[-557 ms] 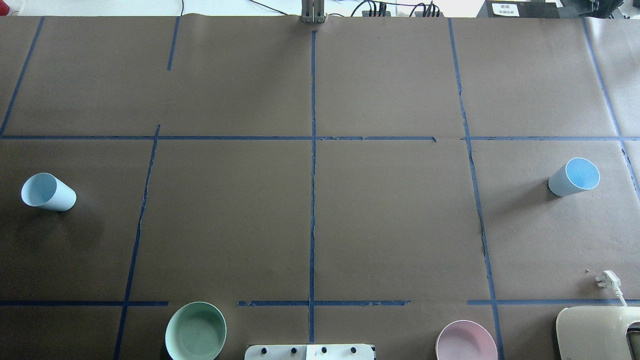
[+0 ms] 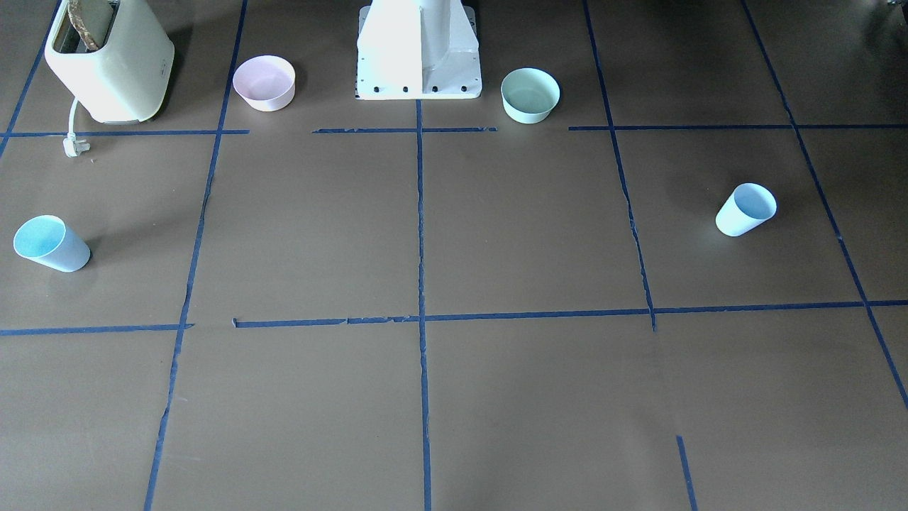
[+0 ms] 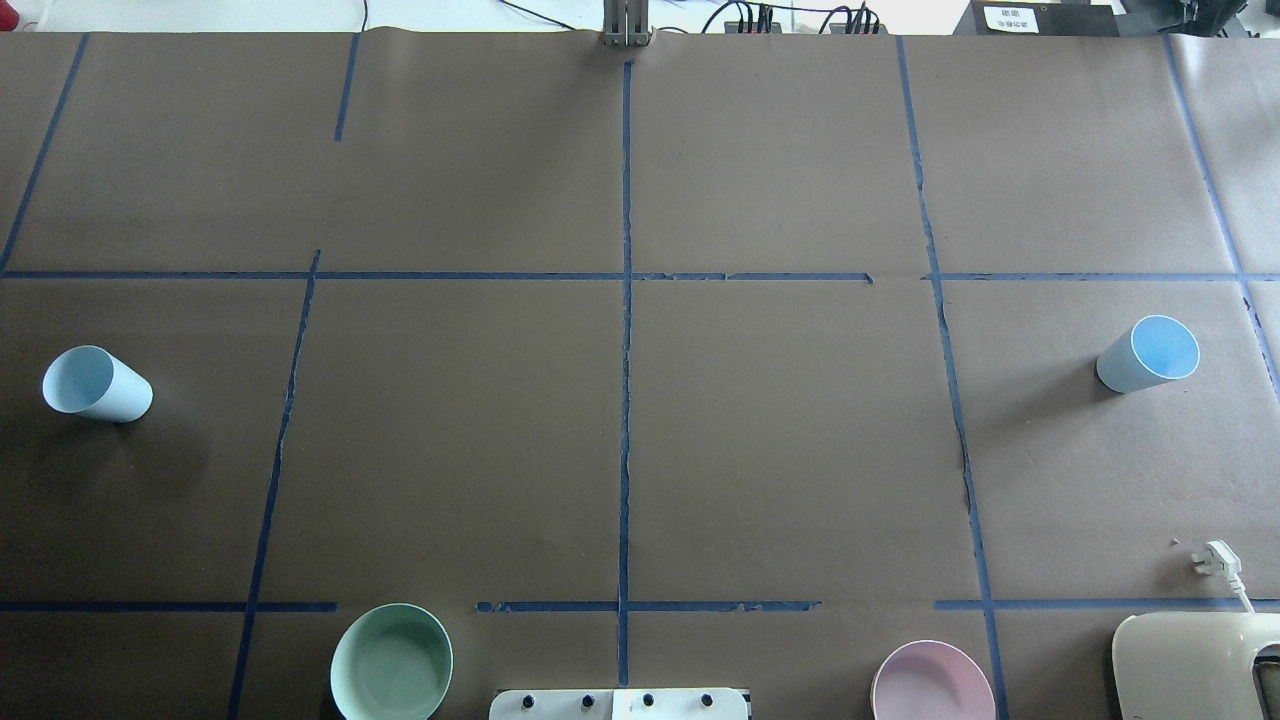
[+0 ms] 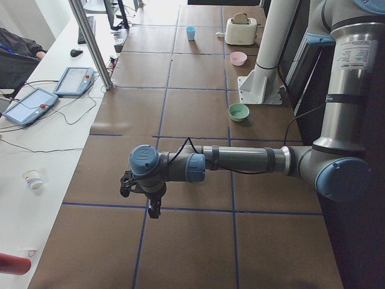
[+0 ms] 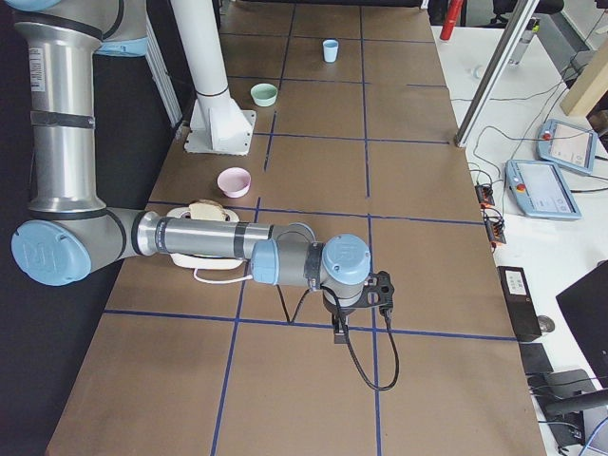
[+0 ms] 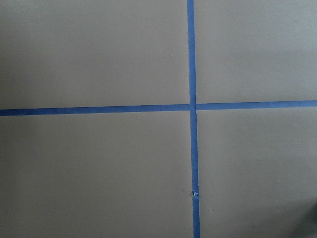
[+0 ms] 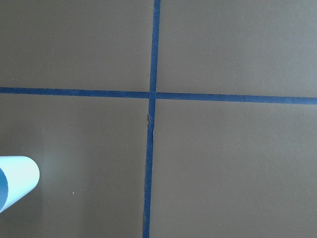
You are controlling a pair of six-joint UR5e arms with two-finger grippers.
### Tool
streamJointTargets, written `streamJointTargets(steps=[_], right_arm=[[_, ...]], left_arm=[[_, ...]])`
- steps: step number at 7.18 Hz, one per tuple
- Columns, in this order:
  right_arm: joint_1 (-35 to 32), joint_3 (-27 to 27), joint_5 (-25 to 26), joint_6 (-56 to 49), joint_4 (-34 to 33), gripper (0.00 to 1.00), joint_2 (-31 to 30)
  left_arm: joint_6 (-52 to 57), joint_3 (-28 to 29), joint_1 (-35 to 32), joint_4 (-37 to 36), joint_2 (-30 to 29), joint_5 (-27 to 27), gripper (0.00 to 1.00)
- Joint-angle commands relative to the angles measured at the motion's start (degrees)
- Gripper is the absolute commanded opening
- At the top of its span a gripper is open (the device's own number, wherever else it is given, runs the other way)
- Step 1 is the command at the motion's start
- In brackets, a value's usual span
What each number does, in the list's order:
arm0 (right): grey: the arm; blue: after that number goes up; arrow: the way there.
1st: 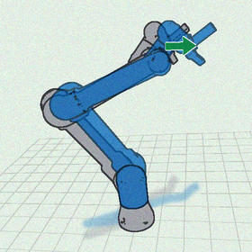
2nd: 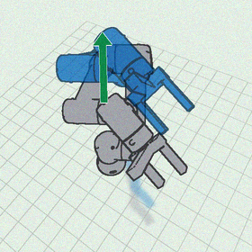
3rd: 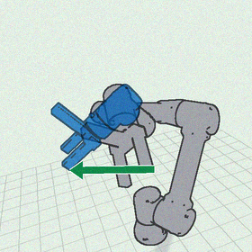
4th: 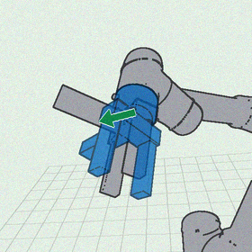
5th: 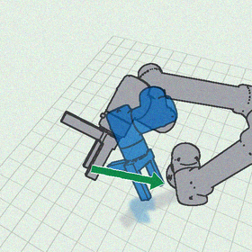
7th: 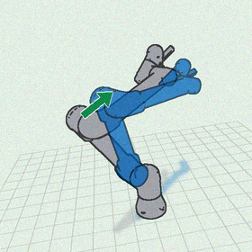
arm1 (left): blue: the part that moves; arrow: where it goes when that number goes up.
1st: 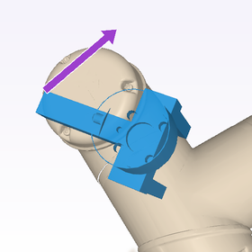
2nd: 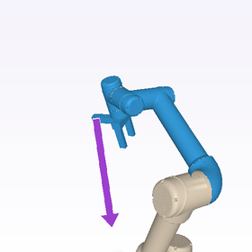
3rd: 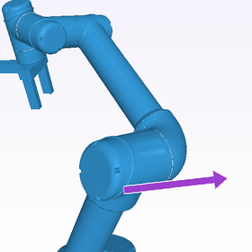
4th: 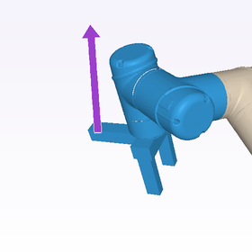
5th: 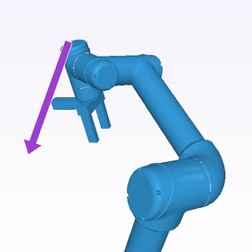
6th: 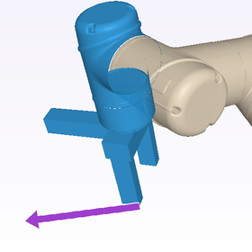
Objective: Stack blue cups with both arms
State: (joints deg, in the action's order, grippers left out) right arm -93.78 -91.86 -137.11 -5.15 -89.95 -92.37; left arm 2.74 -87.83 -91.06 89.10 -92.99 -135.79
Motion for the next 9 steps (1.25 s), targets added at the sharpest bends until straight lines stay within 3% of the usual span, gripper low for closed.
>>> streamJointTargets(steps=[1,9], right_arm=[[0.0,0.0,0.0,0.1,0.1,1.0,0.0],[0.0,0.0,0.1,0.1,0.1,1.0,0.2]], left_arm=[[0.1,0.0,0.0,0.3,0.0,0.0,1.0],[0.2,-0.8,0.1,0.7,0.9,0.0,1.0]])
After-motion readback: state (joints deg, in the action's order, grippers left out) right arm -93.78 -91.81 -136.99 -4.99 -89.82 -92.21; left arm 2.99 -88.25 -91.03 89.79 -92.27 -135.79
